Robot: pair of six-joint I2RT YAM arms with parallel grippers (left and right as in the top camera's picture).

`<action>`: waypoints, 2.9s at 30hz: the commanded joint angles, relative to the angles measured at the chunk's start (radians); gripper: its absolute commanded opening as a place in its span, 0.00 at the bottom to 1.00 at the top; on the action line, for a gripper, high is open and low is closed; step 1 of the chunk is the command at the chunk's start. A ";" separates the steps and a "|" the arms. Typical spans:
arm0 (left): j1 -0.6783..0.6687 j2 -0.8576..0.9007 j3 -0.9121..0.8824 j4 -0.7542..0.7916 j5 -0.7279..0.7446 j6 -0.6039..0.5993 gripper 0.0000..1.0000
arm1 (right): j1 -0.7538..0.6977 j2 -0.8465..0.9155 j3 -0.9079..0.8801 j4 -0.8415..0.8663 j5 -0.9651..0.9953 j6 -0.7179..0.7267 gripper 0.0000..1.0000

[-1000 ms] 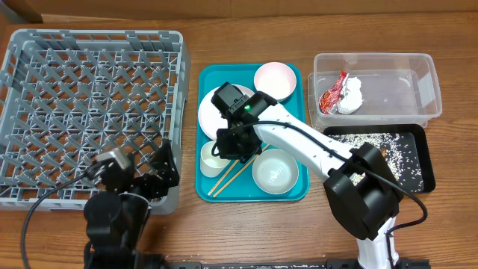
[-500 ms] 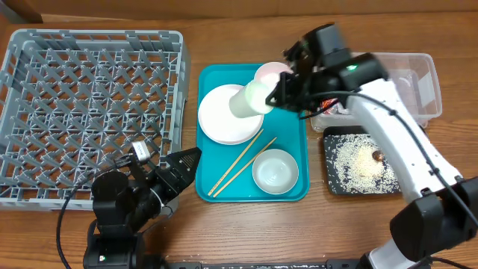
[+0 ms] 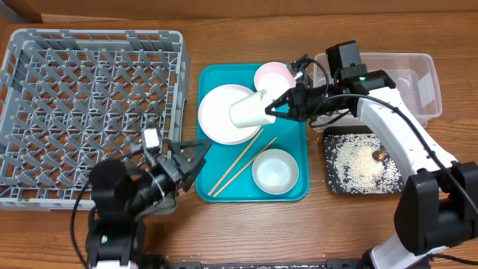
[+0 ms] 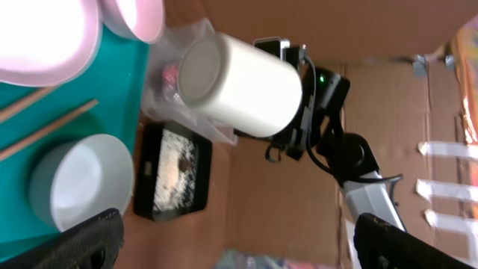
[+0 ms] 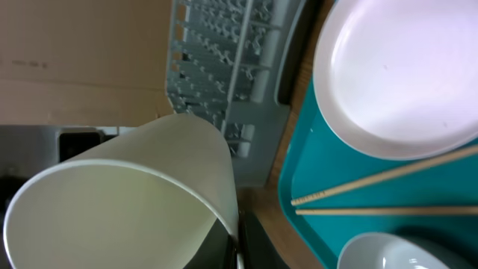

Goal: Sort waste into correct bins and load items into the dishwasher

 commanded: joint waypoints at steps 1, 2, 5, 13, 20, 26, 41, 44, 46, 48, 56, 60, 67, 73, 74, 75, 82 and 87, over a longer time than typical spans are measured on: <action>0.004 0.204 0.006 0.147 0.264 -0.045 1.00 | -0.012 -0.002 0.001 0.037 -0.096 -0.025 0.04; 0.004 0.260 0.006 0.205 0.310 -0.061 1.00 | -0.014 -0.002 0.001 0.041 -0.096 -0.025 0.04; 0.003 0.433 0.006 0.462 0.455 -0.160 1.00 | -0.023 -0.002 0.001 0.041 -0.097 -0.025 0.04; 0.003 0.734 0.008 1.247 0.573 -0.615 1.00 | 0.003 -0.002 0.001 0.076 -0.095 0.003 0.04; 0.003 0.753 0.008 1.288 0.569 -0.630 1.00 | 0.089 -0.002 0.001 0.227 -0.089 0.142 0.04; 0.003 0.753 0.008 1.285 0.523 -0.632 1.00 | 0.143 -0.002 0.001 0.234 -0.023 0.172 0.04; 0.003 0.753 0.008 1.285 0.435 -0.703 0.80 | 0.214 -0.002 0.001 0.211 0.055 0.198 0.04; 0.003 0.753 0.008 1.285 0.424 -0.703 0.88 | 0.214 -0.002 0.001 0.212 0.037 0.198 0.04; 0.003 0.753 0.008 1.286 0.424 -0.704 1.00 | 0.214 -0.002 0.001 0.212 0.019 0.197 0.04; 0.004 0.753 0.008 1.286 0.422 -0.710 1.00 | 0.214 -0.002 0.001 0.212 0.010 0.194 0.04; 0.025 0.753 0.008 1.314 0.437 -0.710 1.00 | 0.209 -0.002 0.001 0.220 -0.053 0.167 0.04; 0.037 0.753 0.009 1.338 0.457 -0.711 1.00 | 0.210 -0.002 0.001 0.220 -0.054 0.148 0.04; 0.038 0.753 0.009 1.339 0.488 -0.712 0.93 | 0.213 -0.002 0.001 0.216 -0.053 0.110 0.04; 0.038 0.753 0.009 1.400 0.510 -0.745 0.83 | 0.241 0.006 0.001 0.227 -0.031 0.088 0.04; 0.038 0.753 0.009 1.412 0.513 -0.752 0.83 | 0.245 0.009 0.001 0.232 -0.031 0.087 0.04; 0.038 0.753 0.009 1.420 0.517 -0.755 0.82 | 0.249 0.011 0.001 0.235 -0.031 0.088 0.04; 0.038 0.753 0.009 1.421 0.554 -0.739 0.81 | 0.249 0.011 0.001 0.228 -0.046 0.077 0.04; 0.038 0.753 0.009 1.421 0.571 -0.724 0.81 | 0.240 0.011 0.001 0.189 -0.050 0.010 0.04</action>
